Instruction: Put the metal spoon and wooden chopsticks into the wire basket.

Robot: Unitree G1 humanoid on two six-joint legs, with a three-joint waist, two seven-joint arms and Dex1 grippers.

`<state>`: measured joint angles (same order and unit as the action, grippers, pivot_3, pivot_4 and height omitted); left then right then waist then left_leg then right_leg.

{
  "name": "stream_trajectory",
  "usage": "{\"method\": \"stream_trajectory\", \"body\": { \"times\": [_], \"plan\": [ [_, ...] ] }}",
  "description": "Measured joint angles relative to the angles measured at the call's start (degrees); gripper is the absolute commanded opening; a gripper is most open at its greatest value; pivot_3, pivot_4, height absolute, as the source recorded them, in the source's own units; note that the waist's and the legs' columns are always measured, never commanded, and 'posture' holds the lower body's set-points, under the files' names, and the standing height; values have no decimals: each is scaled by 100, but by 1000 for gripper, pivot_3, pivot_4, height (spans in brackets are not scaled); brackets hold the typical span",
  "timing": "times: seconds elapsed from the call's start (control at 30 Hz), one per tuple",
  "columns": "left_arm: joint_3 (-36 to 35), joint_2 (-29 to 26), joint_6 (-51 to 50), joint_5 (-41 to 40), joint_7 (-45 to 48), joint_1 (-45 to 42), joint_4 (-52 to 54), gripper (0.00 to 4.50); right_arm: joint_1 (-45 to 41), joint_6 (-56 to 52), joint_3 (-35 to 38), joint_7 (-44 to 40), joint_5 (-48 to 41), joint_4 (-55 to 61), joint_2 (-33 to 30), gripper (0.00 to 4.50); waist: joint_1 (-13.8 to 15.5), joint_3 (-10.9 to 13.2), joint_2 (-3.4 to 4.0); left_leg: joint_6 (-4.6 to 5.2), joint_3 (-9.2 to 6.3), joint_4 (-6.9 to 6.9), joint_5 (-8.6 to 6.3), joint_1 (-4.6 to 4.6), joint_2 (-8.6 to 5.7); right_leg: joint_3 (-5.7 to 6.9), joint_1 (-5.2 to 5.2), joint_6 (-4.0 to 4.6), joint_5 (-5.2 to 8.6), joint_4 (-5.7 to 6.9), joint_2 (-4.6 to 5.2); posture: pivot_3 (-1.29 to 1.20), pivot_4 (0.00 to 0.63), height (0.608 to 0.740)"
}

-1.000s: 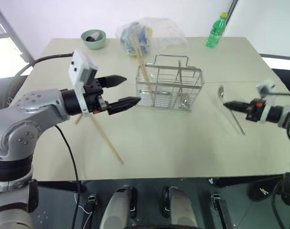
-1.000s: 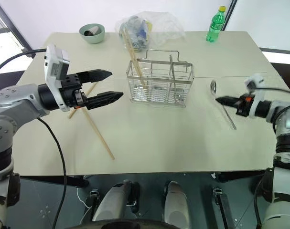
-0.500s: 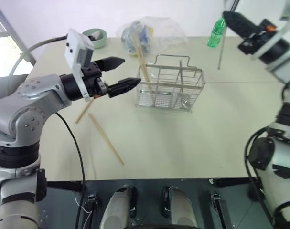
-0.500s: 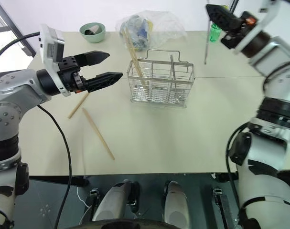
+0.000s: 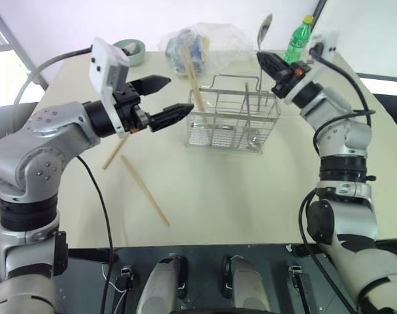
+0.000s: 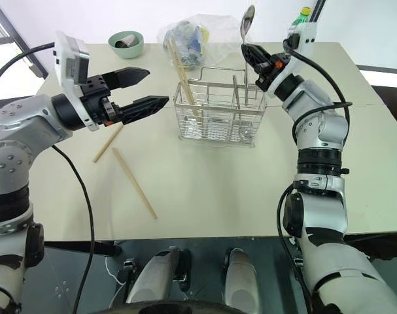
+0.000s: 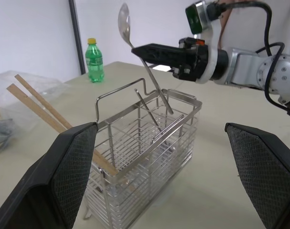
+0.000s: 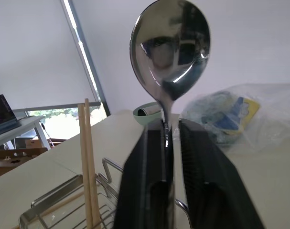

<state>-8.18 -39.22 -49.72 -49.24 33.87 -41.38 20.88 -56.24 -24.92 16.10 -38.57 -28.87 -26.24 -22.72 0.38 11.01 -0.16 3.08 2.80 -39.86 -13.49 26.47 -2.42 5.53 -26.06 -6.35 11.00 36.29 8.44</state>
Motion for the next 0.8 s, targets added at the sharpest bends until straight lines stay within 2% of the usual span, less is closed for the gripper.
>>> {"method": "stream_trajectory", "body": {
  "times": [0.1,0.33,0.53,0.67,0.8],
  "plan": [
    [-54,-20,-10,-12,-39,5,23,4500,0,18,21,-3,-20,0,-28,3528,-15,0,0,0,-1,0,0,0,0,0,-1,0,0,1,0,0,150,686],
    [-113,-167,21,219,-189,52,-51,4500,-8,-275,275,18,-355,38,-273,3528,1,0,0,0,0,0,0,0,0,0,0,0,0,1,0,0,150,686],
    [-109,-223,116,846,-399,32,-872,4500,-426,-829,506,-57,-798,288,-751,3528,-9,2,3,1,1,3,-1,1,0,0,-7,0,0,2,-1,0,150,686],
    [-10,-454,8,1502,-675,-255,-2013,4500,-397,-1709,289,-956,-1435,1288,-1343,3528,-1,2,3,18,2,9,-9,2,2,0,-12,0,1,3,-2,0,150,686],
    [493,-535,-91,2285,-725,-776,-3468,4500,447,-2496,-200,-2178,-2059,2790,-2132,3528,45,-6,-10,49,-3,-2,-30,-6,2,7,12,-3,2,-1,0,0,150,686]
  ]
}}
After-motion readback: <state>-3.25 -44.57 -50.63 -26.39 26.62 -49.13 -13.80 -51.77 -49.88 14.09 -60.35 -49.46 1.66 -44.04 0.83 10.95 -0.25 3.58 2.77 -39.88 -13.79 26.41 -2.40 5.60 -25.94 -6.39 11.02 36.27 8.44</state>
